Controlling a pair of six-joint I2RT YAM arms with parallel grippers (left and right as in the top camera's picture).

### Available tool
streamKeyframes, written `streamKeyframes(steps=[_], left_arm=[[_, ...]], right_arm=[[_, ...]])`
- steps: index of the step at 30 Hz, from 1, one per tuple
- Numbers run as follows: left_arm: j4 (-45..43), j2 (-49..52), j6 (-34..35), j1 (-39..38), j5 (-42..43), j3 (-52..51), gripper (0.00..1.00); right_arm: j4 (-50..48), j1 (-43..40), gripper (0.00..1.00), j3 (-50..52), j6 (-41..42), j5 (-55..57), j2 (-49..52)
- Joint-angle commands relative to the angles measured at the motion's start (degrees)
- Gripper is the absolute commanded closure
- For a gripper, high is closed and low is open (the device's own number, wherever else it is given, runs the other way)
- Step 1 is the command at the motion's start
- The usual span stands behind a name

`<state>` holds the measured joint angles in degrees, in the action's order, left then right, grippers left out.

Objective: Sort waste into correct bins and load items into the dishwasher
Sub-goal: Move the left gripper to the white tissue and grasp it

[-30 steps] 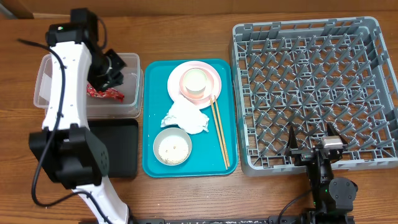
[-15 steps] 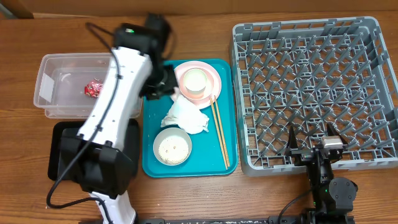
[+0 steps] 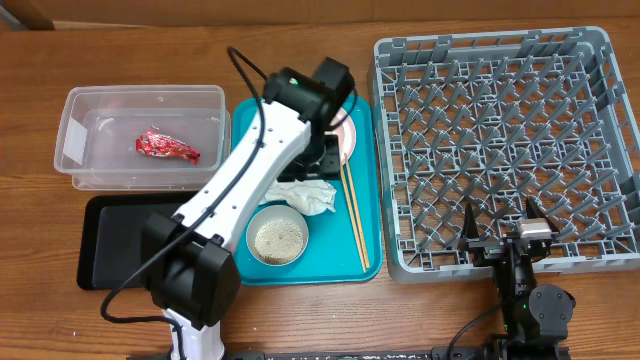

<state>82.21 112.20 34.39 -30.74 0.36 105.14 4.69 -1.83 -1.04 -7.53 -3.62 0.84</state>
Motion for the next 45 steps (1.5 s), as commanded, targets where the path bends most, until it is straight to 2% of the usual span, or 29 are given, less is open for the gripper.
streamKeyframes(steps=[1, 9, 13, 22, 27, 45], left_arm=[[-2.2, 0.9, 5.2, -1.5, -0.3, -2.6, 0.42], [-6.8, 0.9, 12.0, -2.8, -0.6, -5.6, 0.48], [-11.1, 0.9, 14.8, -3.0, -0.6, -9.3, 0.47], [-22.4, 0.9, 15.0, -3.0, -1.0, -18.7, 0.51], [-24.4, 0.9, 15.0, -3.0, -3.5, -20.2, 0.54], [-33.4, 0.9, 15.0, -3.0, -3.5, -26.9, 0.56]], right_arm=[[-0.3, 0.2, 0.00, 0.6, 0.0, -0.1, -0.6], [-0.3, 0.2, 0.00, 0.6, 0.0, -0.1, -0.6], [-0.3, 0.2, 0.00, 0.6, 0.0, -0.1, -0.6], [-0.3, 0.2, 0.00, 0.6, 0.0, -0.1, -0.6], [-0.3, 0.2, 0.00, 0.6, 0.0, -0.1, -0.6], [-0.3, 0.2, 0.00, 0.6, 0.0, -0.1, -0.6]])
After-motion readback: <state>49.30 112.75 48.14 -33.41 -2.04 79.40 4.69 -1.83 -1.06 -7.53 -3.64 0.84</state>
